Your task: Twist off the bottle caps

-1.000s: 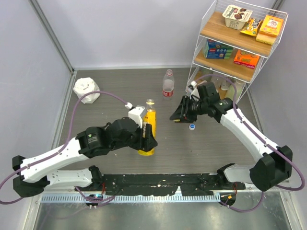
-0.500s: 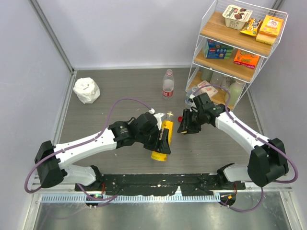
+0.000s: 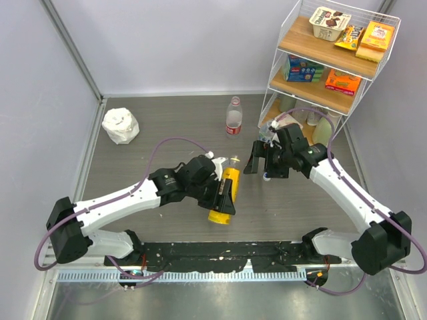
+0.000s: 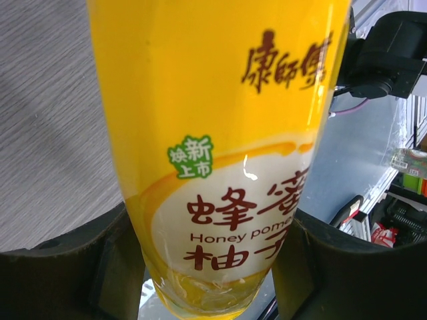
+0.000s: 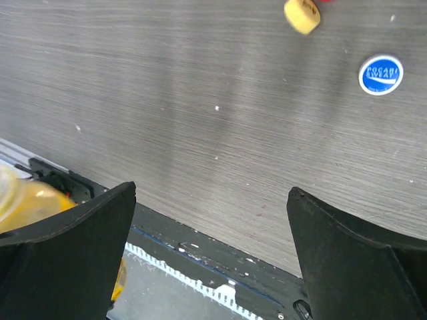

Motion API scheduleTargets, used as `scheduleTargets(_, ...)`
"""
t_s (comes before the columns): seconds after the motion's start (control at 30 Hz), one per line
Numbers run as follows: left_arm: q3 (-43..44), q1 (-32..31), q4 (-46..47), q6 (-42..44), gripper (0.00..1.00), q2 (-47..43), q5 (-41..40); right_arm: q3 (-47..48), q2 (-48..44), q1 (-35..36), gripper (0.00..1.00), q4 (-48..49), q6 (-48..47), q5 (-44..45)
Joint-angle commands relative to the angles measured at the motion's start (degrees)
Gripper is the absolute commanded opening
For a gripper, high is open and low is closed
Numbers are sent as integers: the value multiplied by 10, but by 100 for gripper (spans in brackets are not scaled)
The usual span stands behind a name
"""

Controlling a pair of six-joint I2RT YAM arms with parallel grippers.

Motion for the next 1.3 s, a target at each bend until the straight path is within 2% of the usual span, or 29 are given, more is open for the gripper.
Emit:
scheduleTargets(0.0, -3, 3, 4, 10, 0, -41, -6, 70, -42, 1, 100, -18, 2, -9)
scheduleTargets(0.1, -6, 3, 1, 13, 0, -66, 0, 131, -42, 1, 100, -43, 3, -73)
scheduleTargets(0.2, -13, 2, 11, 14, 0, -91, 12, 160, -49, 2, 100, -26, 24, -141)
scheduleTargets(0.37, -12, 2, 24, 11, 0, -112, 49, 117, -73, 2, 100, 103, 118, -265)
scheduleTargets(0.47, -4, 1, 23, 10, 0, -111, 62, 83, -91, 7, 100, 196, 187, -298)
scheduleTargets(0.6, 8, -5, 27, 10, 0, -107, 61, 88, -80, 25, 98, 190, 184, -292)
scheduleTargets(0.67, 14, -5, 29, 10, 0, -105, 59, 96, -72, 38, 91, 167, 168, -277)
scheduleTargets(0.7, 15, -5, 31, 10, 0, -104, 60, 98, -67, 42, 84, 159, 156, -270)
scheduleTargets(0.73, 17, -7, 32, 11, 0, -102, 59, 101, -65, 48, 81, 143, 152, -258)
scheduleTargets(0.83, 25, -9, 32, 13, 0, -98, 60, 97, -62, 51, 64, 129, 144, -243)
scheduleTargets(0.87, 27, -11, 33, 14, 0, -96, 60, 94, -62, 51, 61, 128, 144, -234)
scheduleTargets(0.97, 30, -13, 33, 14, 0, -92, 61, 93, -58, 52, 59, 127, 146, -213)
scheduleTargets(1.1, 30, -17, 34, 14, 0, -91, 62, 94, -46, 51, 61, 145, 156, -208)
scheduleTargets(1.13, 28, -18, 35, 15, 0, -91, 62, 95, -42, 51, 58, 149, 162, -208)
scheduleTargets(1.17, 24, -17, 36, 15, 0, -91, 63, 94, -40, 51, 51, 161, 163, -214)
scheduleTargets(1.2, 23, -17, 36, 15, 0, -92, 62, 94, -34, 51, 33, 166, 166, -218)
scheduleTargets(1.23, 21, -18, 36, 15, 0, -92, 60, 95, -33, 51, 26, 166, 165, -218)
scheduleTargets(1.27, 19, -18, 35, 15, 0, -92, 58, 98, -28, 51, 15, 166, 159, -219)
